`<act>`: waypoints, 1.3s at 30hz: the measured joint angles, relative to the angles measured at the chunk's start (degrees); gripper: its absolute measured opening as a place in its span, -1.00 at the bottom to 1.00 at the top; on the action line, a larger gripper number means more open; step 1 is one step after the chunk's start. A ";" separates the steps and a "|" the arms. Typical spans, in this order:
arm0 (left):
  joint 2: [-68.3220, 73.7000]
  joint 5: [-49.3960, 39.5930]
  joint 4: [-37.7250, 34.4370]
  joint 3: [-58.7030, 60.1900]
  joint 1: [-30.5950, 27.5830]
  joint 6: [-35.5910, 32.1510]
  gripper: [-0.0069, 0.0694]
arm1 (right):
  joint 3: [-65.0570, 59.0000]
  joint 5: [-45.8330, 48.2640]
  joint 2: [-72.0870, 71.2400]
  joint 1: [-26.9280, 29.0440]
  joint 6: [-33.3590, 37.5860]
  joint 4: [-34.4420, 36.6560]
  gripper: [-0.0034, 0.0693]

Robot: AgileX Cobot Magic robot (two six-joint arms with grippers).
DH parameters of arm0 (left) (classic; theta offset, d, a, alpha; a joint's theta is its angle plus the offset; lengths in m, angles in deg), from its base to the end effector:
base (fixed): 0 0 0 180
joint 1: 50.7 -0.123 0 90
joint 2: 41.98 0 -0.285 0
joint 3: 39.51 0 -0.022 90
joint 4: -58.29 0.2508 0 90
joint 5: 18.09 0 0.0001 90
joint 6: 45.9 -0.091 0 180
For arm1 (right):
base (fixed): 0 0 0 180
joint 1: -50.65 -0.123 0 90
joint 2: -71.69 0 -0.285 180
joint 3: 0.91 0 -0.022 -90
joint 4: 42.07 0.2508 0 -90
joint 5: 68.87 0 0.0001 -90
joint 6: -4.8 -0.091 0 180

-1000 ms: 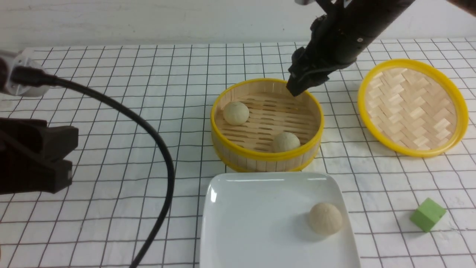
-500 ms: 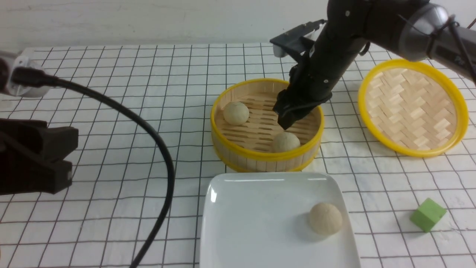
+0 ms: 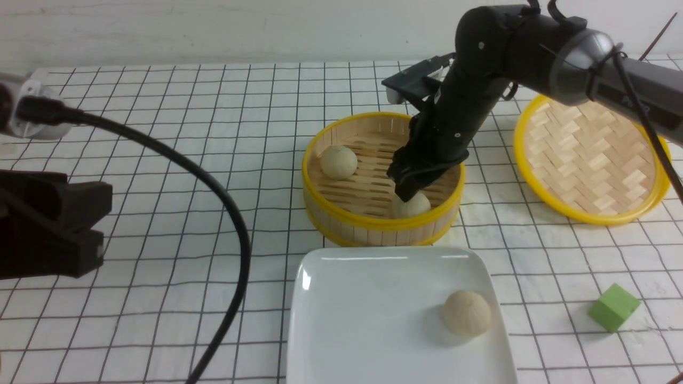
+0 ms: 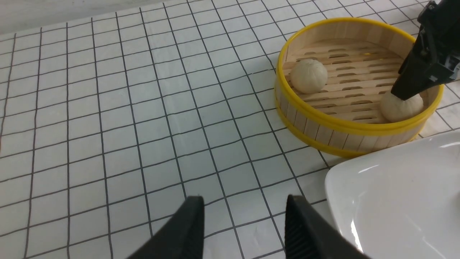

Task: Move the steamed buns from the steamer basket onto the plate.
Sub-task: Use the right arm to grab the steamed stuffed bun that is closest to it

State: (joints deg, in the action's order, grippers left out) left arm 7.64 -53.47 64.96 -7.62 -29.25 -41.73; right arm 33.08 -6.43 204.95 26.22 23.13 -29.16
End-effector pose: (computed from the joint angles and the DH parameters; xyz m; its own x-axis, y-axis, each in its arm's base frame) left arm 0.1337 -0.0459 0.3580 -0.4113 0.1855 -0.8924 0.3182 0.9467 0.0501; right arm 0.4252 0.2129 0.2274 -0.7431 -0.5665 -0.3563 -0.6363 0.7629 0.1142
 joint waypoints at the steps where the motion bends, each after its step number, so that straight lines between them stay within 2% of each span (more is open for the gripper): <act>1: 0.00 0.00 -0.01 0.00 0.00 0.00 0.06 | 0.00 0.25 0.00 0.00 0.00 0.22 0.16; 5: 0.00 0.06 0.13 0.00 0.00 0.00 0.06 | 0.00 0.86 0.00 0.00 0.00 1.52 0.12; 9: 0.00 0.21 0.13 0.00 0.00 0.00 0.06 | 0.00 1.86 0.00 0.00 0.00 4.10 -0.01; 18: 0.00 0.35 0.13 0.00 0.00 0.00 0.06 | 0.06 4.81 0.13 0.00 0.00 4.38 -0.65; 23: 0.00 0.34 0.13 0.00 0.00 0.00 0.06 | 0.56 5.48 2.42 0.00 1.39 3.74 -0.86; 27: 0.00 0.34 0.13 0.00 0.00 0.00 0.06 | 0.99 4.00 2.95 0.00 3.73 3.69 -0.88; 39: 0.06 0.02 1.27 0.00 0.00 0.00 0.06 | 7.70 5.71 -2.94 0.00 4.13 3.01 -0.88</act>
State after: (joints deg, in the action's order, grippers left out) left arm 7.70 -53.45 66.23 -7.62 -29.25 -41.73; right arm 40.78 -0.72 202.01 26.22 27.26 -26.15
